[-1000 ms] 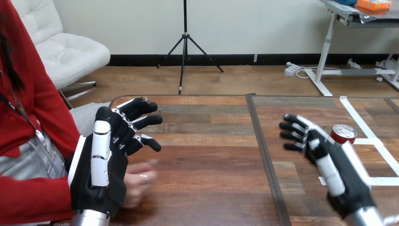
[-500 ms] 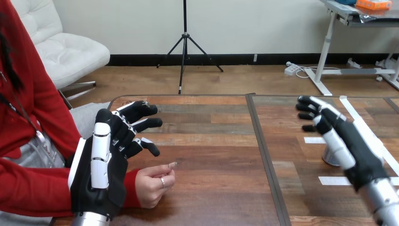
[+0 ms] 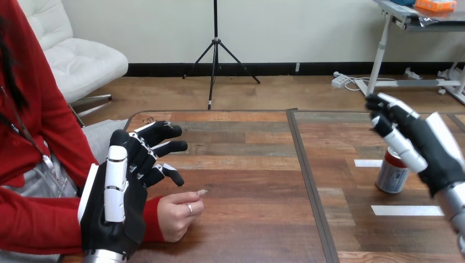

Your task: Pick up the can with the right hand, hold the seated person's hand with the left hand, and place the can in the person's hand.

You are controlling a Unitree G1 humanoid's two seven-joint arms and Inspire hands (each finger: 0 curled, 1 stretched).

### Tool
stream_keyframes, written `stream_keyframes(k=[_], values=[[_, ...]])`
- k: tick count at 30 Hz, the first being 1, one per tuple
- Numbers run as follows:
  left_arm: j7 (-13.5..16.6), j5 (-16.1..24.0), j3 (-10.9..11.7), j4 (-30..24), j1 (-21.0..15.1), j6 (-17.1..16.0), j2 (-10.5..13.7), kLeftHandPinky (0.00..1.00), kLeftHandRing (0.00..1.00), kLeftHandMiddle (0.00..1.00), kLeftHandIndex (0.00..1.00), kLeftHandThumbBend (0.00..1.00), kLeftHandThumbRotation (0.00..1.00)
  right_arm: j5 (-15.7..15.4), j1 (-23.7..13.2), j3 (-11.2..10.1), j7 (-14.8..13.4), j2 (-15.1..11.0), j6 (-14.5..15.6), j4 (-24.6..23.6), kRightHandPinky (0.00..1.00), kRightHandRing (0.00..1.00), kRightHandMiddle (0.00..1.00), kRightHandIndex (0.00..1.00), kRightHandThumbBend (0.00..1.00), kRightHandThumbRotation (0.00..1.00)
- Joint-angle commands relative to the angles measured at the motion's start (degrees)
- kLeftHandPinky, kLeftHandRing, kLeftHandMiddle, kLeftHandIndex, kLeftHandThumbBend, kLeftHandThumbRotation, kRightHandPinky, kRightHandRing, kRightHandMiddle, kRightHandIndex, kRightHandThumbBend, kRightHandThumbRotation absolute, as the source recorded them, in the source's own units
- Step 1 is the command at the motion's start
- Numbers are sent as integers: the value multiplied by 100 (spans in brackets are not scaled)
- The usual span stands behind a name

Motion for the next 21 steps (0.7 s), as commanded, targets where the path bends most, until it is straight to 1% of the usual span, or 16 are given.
stream_keyframes(k=[1, 2, 8, 9, 14, 15, 17, 18, 20, 21], values=[[-34, 14, -69, -320, -218, -58, -32, 32, 67, 71, 65, 43, 100, -294, -1100, 51, -384, -461, -258, 496, 78, 85, 87, 87, 88, 100], [-33, 18, -69, -324, -217, -57, -30, 32, 67, 71, 65, 43, 100, -308, -1135, 58, -393, -475, -251, 535, 78, 85, 87, 87, 88, 100], [-59, 6, -66, -307, -222, -62, -16, 32, 67, 71, 66, 43, 100, -697, -1415, 213, -633, -662, -8, 811, 78, 85, 88, 88, 88, 99], [-58, 3, -68, -305, -224, -57, -18, 32, 67, 71, 66, 43, 100, -780, -1488, 253, -675, -698, 68, 886, 78, 85, 88, 88, 88, 99], [-65, -4, -69, -295, -235, -46, -14, 32, 67, 71, 66, 43, 100, -1057, -1717, 394, -816, -793, 270, 1125, 78, 85, 88, 89, 90, 98], [-71, -3, -68, -290, -238, -47, -9, 32, 67, 71, 66, 43, 100, -1172, -1791, 463, -879, -830, 356, 1204, 78, 85, 88, 89, 90, 97], [-78, -3, -64, -281, -244, -49, -3, 32, 67, 71, 65, 42, 100, -1300, -1878, 549, -963, -870, 440, 1307, 77, 84, 88, 89, 92, 98], [-85, -5, -63, -277, -248, -50, 0, 32, 67, 71, 65, 42, 100, -1412, -1950, 625, -1011, -907, 541, 1384, 77, 84, 88, 89, 92, 98], [-95, -10, -58, -269, -255, -50, 4, 32, 67, 71, 65, 42, 100, -1533, -2035, 712, -1069, -941, 642, 1480, 75, 84, 88, 90, 94, 99], [-94, -11, -57, -268, -259, -45, 4, 32, 67, 71, 65, 42, 100, -1630, -2099, 782, -1091, -967, 749, 1538, 75, 84, 88, 90, 95, 99]])
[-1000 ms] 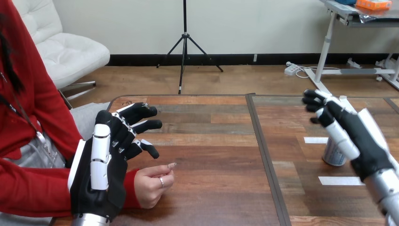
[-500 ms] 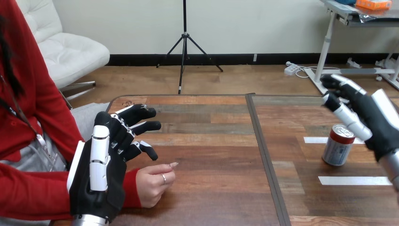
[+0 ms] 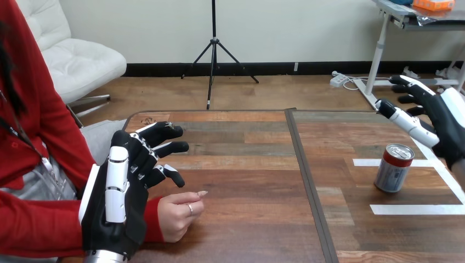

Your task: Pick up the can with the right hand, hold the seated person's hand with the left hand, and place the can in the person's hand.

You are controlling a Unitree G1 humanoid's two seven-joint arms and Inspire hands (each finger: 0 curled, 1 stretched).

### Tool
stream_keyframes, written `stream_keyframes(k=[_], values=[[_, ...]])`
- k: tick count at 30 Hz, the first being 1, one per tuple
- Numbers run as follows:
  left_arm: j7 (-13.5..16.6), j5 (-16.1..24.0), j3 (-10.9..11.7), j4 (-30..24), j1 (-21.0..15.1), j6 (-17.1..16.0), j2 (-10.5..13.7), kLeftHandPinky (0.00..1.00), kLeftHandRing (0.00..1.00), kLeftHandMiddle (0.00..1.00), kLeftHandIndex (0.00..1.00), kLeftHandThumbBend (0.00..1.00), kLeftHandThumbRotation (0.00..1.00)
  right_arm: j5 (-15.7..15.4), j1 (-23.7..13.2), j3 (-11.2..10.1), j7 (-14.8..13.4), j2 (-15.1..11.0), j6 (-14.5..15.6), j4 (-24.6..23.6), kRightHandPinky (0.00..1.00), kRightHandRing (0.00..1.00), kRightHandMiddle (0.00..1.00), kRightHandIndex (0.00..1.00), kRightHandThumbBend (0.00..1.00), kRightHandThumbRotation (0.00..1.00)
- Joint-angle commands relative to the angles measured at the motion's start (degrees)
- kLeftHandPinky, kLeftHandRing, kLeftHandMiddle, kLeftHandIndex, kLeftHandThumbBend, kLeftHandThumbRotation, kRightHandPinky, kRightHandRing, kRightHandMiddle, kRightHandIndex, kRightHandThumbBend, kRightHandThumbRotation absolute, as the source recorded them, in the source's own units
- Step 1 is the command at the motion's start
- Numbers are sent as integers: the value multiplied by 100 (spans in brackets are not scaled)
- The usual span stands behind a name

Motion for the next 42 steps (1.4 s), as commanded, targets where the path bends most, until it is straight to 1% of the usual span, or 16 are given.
stream_keyframes(k=[1, 6, 9, 11, 12, 15, 20, 23, 26, 30, 34, 35, 37, 42], values=[[-68, -12, -50, -268, -274, -41, 3, 32, 67, 71, 65, 42, 100, -450, -957, 406, -309, -284, 368, 375, 74, 83, 88, 91, 96, 99], [-67, -14, -43, -263, -291, -23, 3, 32, 66, 70, 65, 43, 100, -770, -1175, 660, -476, -327, 686, 644, 70, 80, 87, 92, 99, 100], [-72, -13, -44, -265, -300, -19, 9, 32, 66, 70, 64, 43, 100, -883, -1315, 778, -549, -327, 777, 888, 68, 78, 86, 92, 100, 100], [-74, -12, -43, -266, -307, -17, 13, 32, 66, 70, 64, 43, 100, -894, -1391, 820, -554, -319, 785, 1031, 67, 79, 86, 92, 100, 100], [-83, -16, -44, -265, -313, -19, 18, 32, 66, 70, 64, 43, 100, -852, -1446, 816, -491, -301, 784, 1135, 67, 79, 86, 92, 100, 99], [-103, -21, -45, -260, -326, -24, 28, 32, 66, 70, 64, 43, 100, -769, -1564, 822, -390, -260, 792, 1355, 70, 82, 88, 93, 100, 96], [-118, -18, -42, -253, -341, -21, 34, 32, 66, 69, 63, 43, 100, -681, -1719, 864, -338, -192, 870, 1667, 75, 86, 90, 93, 100, 90], [-123, -17, -41, -252, -346, -13, 30, 32, 67, 69, 63, 43, 100, -750, -1793, 972, -380, -176, 961, 1813, 76, 88, 91, 93, 100, 87], [-118, -4, -41, -255, -353, -5, 30, 32, 67, 69, 63, 43, 100, -880, -1862, 1147, -446, -174, 1048, 1924, 76, 88, 91, 92, 100, 87], [-106, 15, -41, -264, -352, 5, 32, 32, 66, 69, 63, 43, 100, -883, -1923, 1258, -375, -115, 1212, 2049, 75, 87, 92, 92, 100, 87], [-96, 18, -38, -274, -352, 17, 31, 32, 66, 69, 62, 43, 100, -919, -1939, 1397, -415, -70, 1308, 2114, 74, 88, 92, 91, 100, 87], [-104, 7, -22, -293, -349, 12, 43, 32, 66, 69, 62, 43, 100, -954, -1933, 1493, -396, -1, 1444, 2154, 73, 88, 92, 90, 100, 86], [-126, -20, 5, -319, -344, 1, 64, 32, 66, 68, 61, 42, 100, -987, -1921, 1605, -340, 95, 1639, 2223, 70, 86, 91, 89, 100, 83], [-142, -32, 37, -320, -347, -31, 80, 31, 65, 68, 61, 42, 100, -925, -1893, 1656, -245, 164, 1796, 2268, 68, 84, 89, 89, 100, 81]])
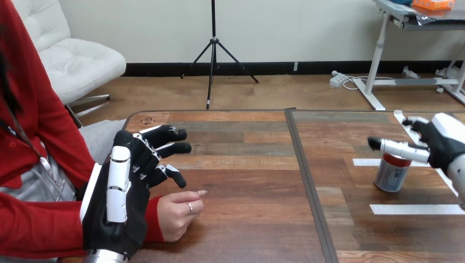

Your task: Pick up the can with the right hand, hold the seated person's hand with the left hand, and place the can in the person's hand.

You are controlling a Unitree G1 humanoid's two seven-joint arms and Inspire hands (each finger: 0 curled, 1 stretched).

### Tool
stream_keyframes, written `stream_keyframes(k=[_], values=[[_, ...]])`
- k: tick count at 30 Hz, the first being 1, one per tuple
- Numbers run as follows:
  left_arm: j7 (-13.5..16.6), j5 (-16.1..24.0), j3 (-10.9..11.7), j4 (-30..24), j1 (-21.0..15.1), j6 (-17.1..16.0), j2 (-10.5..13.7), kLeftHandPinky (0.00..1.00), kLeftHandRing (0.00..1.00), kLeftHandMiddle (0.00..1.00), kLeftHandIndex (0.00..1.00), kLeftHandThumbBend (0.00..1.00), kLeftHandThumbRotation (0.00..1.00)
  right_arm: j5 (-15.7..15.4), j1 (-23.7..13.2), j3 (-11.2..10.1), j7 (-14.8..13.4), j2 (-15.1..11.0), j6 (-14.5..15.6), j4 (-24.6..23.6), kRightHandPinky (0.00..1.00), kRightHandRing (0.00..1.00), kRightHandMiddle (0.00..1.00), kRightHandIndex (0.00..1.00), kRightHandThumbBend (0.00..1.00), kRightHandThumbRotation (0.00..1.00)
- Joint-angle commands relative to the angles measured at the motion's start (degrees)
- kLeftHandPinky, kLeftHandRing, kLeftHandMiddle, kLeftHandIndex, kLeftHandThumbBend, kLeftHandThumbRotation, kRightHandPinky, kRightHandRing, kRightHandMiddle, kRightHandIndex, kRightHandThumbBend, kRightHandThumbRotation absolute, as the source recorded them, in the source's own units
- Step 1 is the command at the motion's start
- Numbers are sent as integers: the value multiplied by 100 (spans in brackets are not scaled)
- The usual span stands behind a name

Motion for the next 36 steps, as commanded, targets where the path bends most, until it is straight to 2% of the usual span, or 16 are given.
stream_keyframes(k=[1, 10, 18, 36], values=[[-50, -25, 34, -317, -327, -73, 64, 31, 65, 68, 60, 43, 100, 24, -400, 122, 79, 242, 133, 47, 68, 84, 89, 89, 100, 80], [-73, -62, 81, -339, -325, -67, 92, 30, 64, 67, 59, 44, 100, 36, -355, 220, 218, 295, 291, 94, 64, 79, 85, 87, 100, 76], [-92, -70, 107, -315, -331, -92, 134, 30, 63, 66, 59, 45, 100, 66, -354, 279, 470, 301, 370, 115, 66, 82, 87, 88, 100, 72], [-16, -59, 95, -322, -381, -36, 124, 30, 62, 64, 58, 46, 100, 144, -276, 279, 489, 343, 380, 116, 59, 75, 80, 85, 100, 65]])
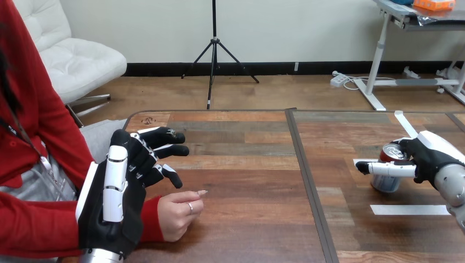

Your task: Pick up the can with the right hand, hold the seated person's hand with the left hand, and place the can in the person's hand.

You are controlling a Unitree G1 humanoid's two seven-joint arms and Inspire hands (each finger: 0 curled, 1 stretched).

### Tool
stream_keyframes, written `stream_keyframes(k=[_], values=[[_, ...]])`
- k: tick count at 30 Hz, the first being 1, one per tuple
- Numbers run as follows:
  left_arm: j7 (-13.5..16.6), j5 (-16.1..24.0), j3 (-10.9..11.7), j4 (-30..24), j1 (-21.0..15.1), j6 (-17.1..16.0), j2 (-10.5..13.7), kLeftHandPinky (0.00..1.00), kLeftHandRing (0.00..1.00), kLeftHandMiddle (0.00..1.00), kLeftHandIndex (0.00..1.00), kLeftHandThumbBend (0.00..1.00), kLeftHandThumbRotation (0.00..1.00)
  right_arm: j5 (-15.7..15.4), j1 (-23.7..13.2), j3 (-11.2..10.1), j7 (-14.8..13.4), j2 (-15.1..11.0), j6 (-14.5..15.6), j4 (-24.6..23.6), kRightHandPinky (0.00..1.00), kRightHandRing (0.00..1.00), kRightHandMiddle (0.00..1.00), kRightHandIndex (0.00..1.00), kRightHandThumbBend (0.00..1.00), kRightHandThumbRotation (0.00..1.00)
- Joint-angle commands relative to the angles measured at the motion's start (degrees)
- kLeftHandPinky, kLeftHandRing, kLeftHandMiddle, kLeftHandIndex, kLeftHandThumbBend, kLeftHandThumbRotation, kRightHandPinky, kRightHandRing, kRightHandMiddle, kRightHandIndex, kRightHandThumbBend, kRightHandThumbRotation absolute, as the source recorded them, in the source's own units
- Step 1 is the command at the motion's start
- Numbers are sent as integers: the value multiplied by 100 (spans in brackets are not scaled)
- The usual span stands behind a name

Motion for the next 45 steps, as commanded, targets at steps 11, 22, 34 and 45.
stream_keyframes(k=[11, 22, 34, 45], values=[[-20, -24, 39, -239, -430, -81, 17, 29, 61, 63, 57, 46, 100, 180, -217, -23, 4, 89, -103, -55, 66, 80, 84, 82, 96, 54], [-31, -11, 46, -231, -450, -83, 38, 28, 61, 61, 56, 48, 100, 362, -164, -120, -206, 83, -277, -91, 63, 71, 75, 74, 79, 28], [-74, -52, 72, -186, -489, -107, 49, 27, 60, 60, 55, 53, 100, 472, -116, -163, -606, 54, -561, -111, 48, 54, 58, 61, 65, 3], [-69, -57, 109, -170, -506, -99, 47, 26, 59, 59, 55, 55, 100, 604, -154, -218, -736, 54, -586, -134, 42, 48, 52, 53, 61, 0]])
